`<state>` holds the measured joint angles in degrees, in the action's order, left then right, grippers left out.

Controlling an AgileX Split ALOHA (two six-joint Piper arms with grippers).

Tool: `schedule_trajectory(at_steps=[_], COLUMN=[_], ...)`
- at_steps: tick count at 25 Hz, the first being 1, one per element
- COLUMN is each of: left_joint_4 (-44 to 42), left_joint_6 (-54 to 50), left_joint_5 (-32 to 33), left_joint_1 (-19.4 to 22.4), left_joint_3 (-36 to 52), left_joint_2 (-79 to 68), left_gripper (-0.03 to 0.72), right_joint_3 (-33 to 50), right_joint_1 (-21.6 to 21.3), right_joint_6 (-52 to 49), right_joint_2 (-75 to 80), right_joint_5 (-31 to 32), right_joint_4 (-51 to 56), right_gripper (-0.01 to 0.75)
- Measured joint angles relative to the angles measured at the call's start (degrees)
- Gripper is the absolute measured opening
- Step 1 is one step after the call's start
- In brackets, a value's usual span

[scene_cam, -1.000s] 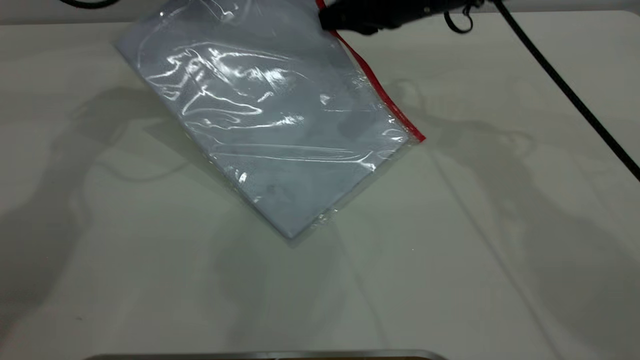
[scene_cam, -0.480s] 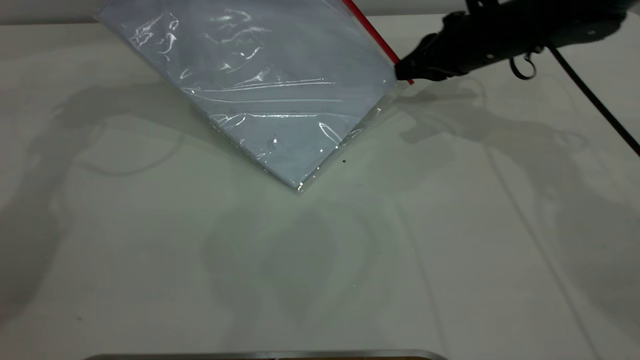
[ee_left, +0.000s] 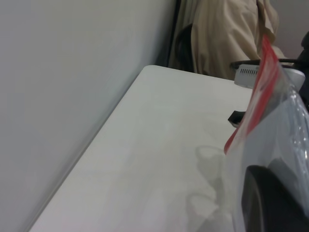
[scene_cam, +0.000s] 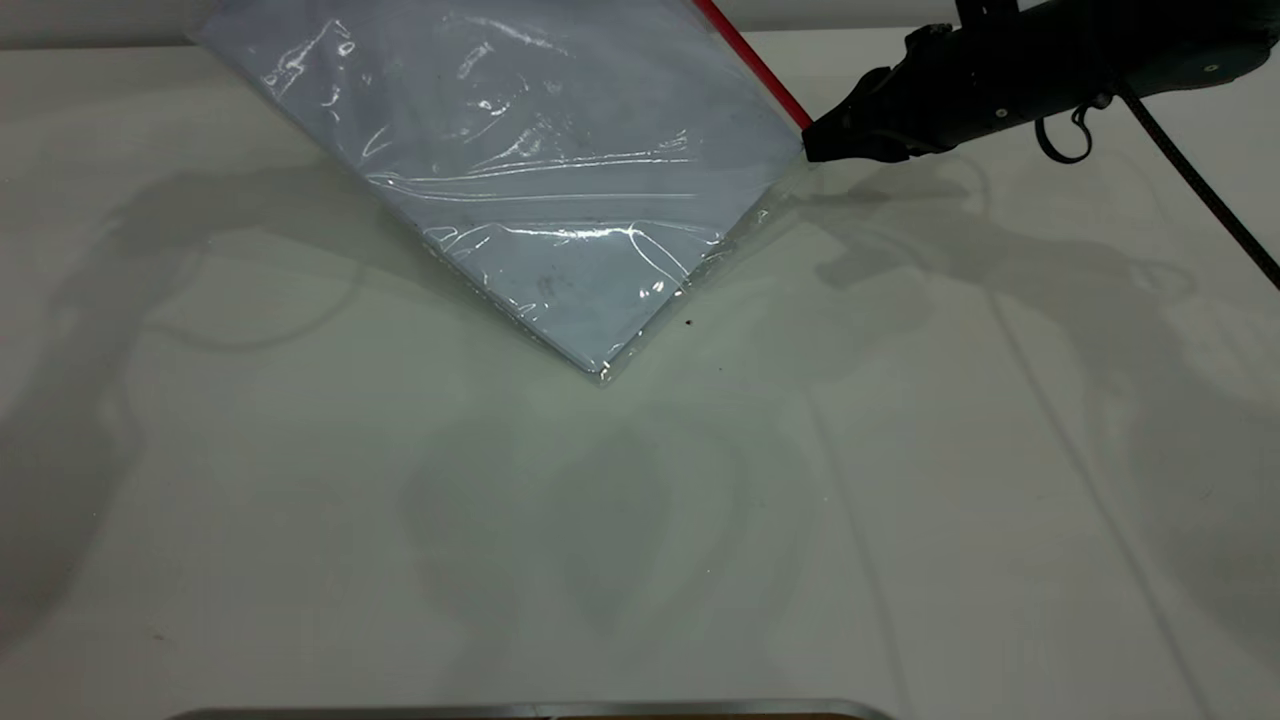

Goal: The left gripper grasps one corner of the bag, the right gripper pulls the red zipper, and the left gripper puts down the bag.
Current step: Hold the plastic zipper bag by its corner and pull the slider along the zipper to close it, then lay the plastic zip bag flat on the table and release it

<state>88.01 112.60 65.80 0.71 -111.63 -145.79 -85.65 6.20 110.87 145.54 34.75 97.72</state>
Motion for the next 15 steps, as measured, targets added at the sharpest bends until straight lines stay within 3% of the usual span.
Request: schedule_trajectory(at_steps=[6,8,12,15], left_joint_4=[-8.0,-12.9,-18.8,-20.1], left_joint_6=[-5.2,-9.6,-21.2,-27.1], left_joint_5=[-0.5,-2.2,-7.5,-12.8], left_joint_1=[-0.7,-1.9,-5.7,-8.2], left_joint_3=[-0.1,-0.1,-0.1,-0.1], left_joint_2=[0.2,0.3,-1.1,-3.0], left_gripper=[0.053,0.053,0.055,0.066], right_joint_3=[0.4,0.4,0.4,0.4], right_joint_1=[0.0,0.0,0.0,0.0], right_joint_6=[-7.5,-11.0,-21.2,-28.9], right_joint_2=[-8.1,-12.7,-22.9,-30.0], right_joint_5=[0.4,2.6,8.4,12.5], right_joint_4=[-3.3,-6.6,-13.4,-20.3], right_gripper=[0.446,0.507,0.53,0.502])
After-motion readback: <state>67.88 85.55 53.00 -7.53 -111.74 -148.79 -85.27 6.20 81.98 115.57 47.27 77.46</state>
